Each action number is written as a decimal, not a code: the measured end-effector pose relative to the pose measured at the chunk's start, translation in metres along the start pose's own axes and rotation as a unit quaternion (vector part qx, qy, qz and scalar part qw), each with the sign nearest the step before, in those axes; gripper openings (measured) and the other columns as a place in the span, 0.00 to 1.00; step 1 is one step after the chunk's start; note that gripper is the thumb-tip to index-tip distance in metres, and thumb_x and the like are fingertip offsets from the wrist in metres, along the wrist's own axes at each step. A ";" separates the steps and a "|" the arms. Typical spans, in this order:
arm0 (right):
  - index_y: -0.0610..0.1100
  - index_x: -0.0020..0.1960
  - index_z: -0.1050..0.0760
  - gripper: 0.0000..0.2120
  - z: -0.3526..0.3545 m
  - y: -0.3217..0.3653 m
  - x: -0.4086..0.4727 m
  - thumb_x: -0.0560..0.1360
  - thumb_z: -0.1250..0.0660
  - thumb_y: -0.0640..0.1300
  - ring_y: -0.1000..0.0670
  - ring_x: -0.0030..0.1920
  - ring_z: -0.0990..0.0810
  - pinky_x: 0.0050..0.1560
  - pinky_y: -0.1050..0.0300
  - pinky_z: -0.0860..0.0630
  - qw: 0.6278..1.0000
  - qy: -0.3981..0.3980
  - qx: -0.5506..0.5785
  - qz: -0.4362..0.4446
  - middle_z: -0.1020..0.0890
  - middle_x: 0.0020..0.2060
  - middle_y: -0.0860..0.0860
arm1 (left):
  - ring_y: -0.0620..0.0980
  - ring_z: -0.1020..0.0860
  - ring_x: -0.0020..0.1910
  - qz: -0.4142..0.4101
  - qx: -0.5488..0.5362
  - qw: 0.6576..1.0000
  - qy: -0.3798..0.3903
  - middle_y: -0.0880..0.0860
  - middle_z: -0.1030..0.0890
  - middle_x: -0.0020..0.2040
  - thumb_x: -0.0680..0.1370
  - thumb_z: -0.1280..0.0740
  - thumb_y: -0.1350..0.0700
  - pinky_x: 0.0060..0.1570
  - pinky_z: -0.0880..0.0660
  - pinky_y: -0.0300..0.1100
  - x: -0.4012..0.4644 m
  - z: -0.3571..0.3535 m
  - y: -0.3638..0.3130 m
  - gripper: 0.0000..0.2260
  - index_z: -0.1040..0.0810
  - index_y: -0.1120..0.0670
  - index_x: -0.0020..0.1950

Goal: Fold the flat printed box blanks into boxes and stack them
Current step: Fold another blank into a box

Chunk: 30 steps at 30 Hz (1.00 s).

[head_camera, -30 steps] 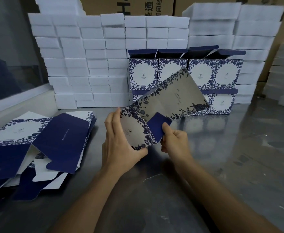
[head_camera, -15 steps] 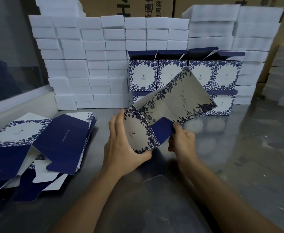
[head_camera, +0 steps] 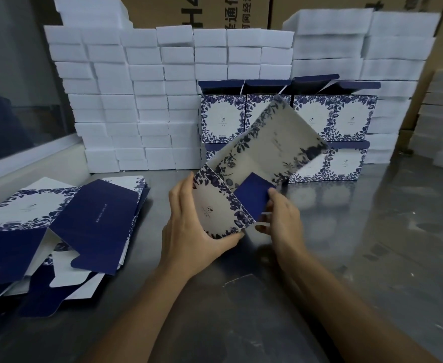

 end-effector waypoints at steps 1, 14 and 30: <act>0.46 0.43 0.28 0.14 -0.004 -0.001 0.000 0.84 0.42 0.52 0.61 0.31 0.19 0.39 0.57 0.22 1.000 0.019 0.004 0.003 0.18 0.31 0.57 | 0.44 0.32 0.66 -0.005 0.000 1.000 0.000 0.45 0.41 0.72 0.57 0.23 0.34 0.52 0.26 0.42 0.000 0.000 0.000 0.55 0.46 0.49 0.77; 0.57 0.53 0.16 0.18 -0.011 -0.001 0.005 0.80 0.42 0.63 0.56 0.52 0.15 0.54 0.51 0.20 0.994 0.071 0.066 -0.049 0.14 0.52 0.56 | 0.40 0.25 0.42 0.008 -0.096 0.995 -0.021 0.42 0.26 0.43 0.73 0.36 0.40 0.40 0.31 0.34 -0.001 0.003 0.007 0.17 0.27 0.51 0.54; 0.51 0.61 0.21 0.35 -0.005 0.002 0.009 0.63 0.39 0.72 0.46 0.63 0.21 0.71 0.40 0.30 0.997 0.074 0.005 -0.022 0.18 0.60 0.49 | 0.61 0.23 0.51 0.119 -0.334 0.934 -0.036 0.63 0.22 0.49 0.72 0.37 0.39 0.51 0.25 0.59 0.004 0.001 0.013 0.20 0.24 0.56 0.45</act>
Point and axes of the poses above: each hand's wrist, its own x-axis towards the middle knuckle, its own z-axis out of the back of the hand, y = z × x, the point moved 5 cm from there along x, towards the middle knuckle
